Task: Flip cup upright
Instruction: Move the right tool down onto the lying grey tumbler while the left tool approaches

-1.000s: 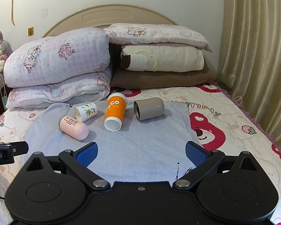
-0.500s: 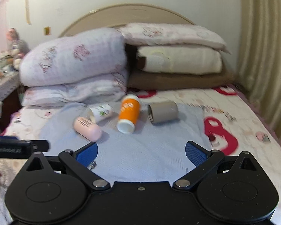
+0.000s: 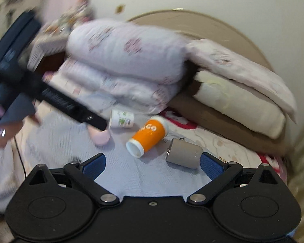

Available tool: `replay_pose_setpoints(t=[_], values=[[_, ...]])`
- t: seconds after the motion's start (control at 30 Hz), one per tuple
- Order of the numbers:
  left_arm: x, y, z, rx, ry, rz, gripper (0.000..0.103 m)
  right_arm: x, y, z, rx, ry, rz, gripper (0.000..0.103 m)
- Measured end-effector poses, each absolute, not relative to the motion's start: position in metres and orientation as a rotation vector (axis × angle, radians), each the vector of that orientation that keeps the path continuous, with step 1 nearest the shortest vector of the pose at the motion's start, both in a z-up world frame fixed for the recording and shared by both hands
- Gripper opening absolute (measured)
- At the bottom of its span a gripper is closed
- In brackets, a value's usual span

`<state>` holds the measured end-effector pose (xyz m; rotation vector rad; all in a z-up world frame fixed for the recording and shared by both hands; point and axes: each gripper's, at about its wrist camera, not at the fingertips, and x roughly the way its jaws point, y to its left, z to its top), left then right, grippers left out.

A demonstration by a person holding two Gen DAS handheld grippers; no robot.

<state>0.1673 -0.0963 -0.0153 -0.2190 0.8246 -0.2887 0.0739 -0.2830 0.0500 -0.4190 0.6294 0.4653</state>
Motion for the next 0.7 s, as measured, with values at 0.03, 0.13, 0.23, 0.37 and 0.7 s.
replay_pose_setpoints(t=[0.03, 0.13, 0.23, 0.37, 0.7], values=[[0.176, -0.102, -0.022, -0.226, 0.836, -0.29, 0.102, 0.08, -0.282, 0.046, -0.457, 0.638, 0.487, 0.1], [0.202, -0.114, -0.044, -0.26, 0.874, -0.291, 0.101, 0.104, -0.28, 0.028, -0.592, 0.659, 0.558, 0.099], [0.222, -0.126, -0.065, -0.308, 0.871, -0.339, 0.1, 0.128, -0.28, 0.009, -0.729, 0.651, 0.611, 0.099], [0.243, -0.14, -0.085, -0.379, 0.892, -0.352, 0.1, 0.161, -0.283, -0.021, -0.863, 0.661, 0.69, 0.095], [0.284, -0.168, -0.13, -0.611, 0.919, -0.258, 0.092, 0.218, -0.3, -0.057, -1.046, 0.655, 0.795, 0.093]])
